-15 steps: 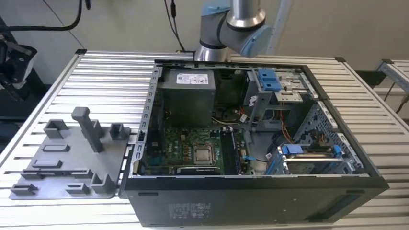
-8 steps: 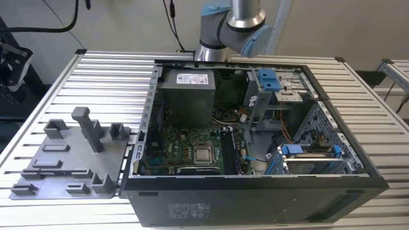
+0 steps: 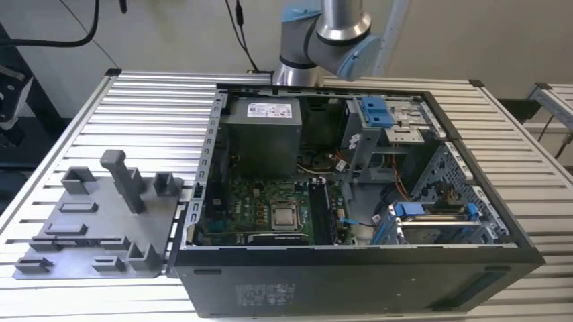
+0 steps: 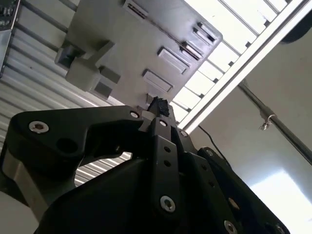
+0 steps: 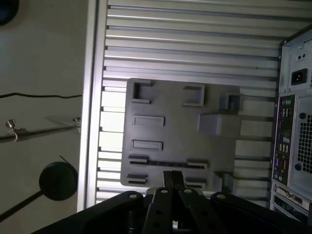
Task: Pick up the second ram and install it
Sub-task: 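Pick up the second ram and move it above second insertion slot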
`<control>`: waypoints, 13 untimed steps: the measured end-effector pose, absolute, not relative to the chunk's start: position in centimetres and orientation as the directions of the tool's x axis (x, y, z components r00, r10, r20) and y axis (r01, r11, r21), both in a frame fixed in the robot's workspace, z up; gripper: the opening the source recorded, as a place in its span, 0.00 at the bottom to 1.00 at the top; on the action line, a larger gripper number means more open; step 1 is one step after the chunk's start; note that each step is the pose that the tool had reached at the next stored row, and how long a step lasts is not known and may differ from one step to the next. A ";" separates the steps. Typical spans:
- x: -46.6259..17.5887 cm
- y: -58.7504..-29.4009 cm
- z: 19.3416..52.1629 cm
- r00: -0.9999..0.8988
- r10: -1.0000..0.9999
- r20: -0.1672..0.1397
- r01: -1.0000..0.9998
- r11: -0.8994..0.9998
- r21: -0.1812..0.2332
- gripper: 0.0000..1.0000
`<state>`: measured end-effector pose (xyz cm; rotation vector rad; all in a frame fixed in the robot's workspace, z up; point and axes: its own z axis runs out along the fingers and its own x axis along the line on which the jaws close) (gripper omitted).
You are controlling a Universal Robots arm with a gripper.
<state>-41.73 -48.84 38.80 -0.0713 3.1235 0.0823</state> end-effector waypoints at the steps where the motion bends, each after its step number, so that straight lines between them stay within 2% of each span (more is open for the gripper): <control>1: -41.7 -48.8 38.8 -0.999 -0.045 -0.017 -0.046 0.998 0.052 0.11; 13: -41.7 -48.8 38.8 -0.999 -0.048 -0.016 -0.049 0.997 0.052 0.11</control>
